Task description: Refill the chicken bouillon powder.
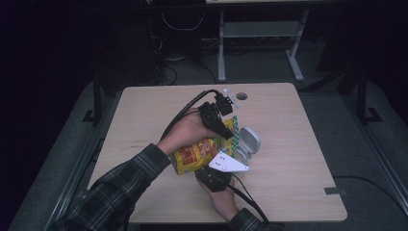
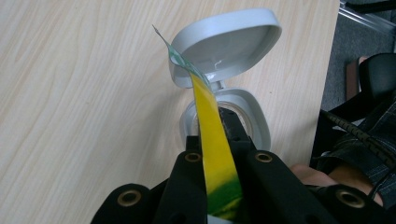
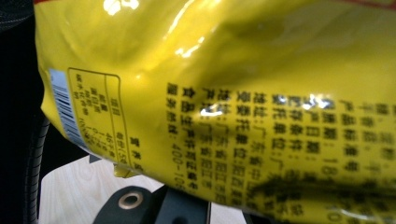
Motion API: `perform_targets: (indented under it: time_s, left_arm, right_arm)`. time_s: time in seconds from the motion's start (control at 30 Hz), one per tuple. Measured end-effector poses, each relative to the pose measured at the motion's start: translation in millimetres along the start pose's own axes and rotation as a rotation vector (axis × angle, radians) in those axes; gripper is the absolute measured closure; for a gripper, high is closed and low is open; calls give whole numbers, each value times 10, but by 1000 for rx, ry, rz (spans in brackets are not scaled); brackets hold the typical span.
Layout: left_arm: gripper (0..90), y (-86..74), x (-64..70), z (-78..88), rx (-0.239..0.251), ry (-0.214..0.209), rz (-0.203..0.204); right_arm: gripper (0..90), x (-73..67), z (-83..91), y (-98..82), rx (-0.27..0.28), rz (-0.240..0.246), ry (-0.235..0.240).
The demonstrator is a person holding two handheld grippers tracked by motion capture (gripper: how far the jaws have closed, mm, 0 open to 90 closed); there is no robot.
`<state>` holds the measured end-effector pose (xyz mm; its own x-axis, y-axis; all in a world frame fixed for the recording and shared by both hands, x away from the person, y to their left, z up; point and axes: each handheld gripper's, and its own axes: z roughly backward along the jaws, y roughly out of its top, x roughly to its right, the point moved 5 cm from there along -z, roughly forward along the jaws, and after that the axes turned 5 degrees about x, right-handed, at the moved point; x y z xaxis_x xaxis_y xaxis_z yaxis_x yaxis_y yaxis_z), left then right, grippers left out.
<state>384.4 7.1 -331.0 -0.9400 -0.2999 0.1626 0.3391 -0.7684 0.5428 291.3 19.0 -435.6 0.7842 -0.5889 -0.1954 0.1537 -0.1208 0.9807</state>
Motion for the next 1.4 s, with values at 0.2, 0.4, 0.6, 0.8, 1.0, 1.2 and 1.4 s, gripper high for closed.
perform_targets:
  time_s: [0.2,0.4,0.6,0.8,1.0,1.2,1.4]
  left_arm:
    - [895,-10,-3,10,8,2,4]
    - [895,-8,-5,7,8,2,7]
    - [896,-8,-5,6,8,2,8]
    - [895,-8,-6,4,7,2,7]
    - [896,-7,-10,4,5,1,8]
    - [896,-7,-12,4,2,1,6]
    - [896,-1,-10,-2,-2,-1,9]
  right_arm:
    - [899,-6,-8,-7,-3,2,4]
    - [899,-1,-8,-6,-4,-1,4]
    - [898,1,-7,-6,-3,1,4]
    - [898,-1,-8,-6,-4,-3,5]
    - [899,1,-7,-6,-4,-2,5]
    - [898,0,-7,-7,-4,-2,5]
    - [898,2,-7,-5,-2,-5,6]
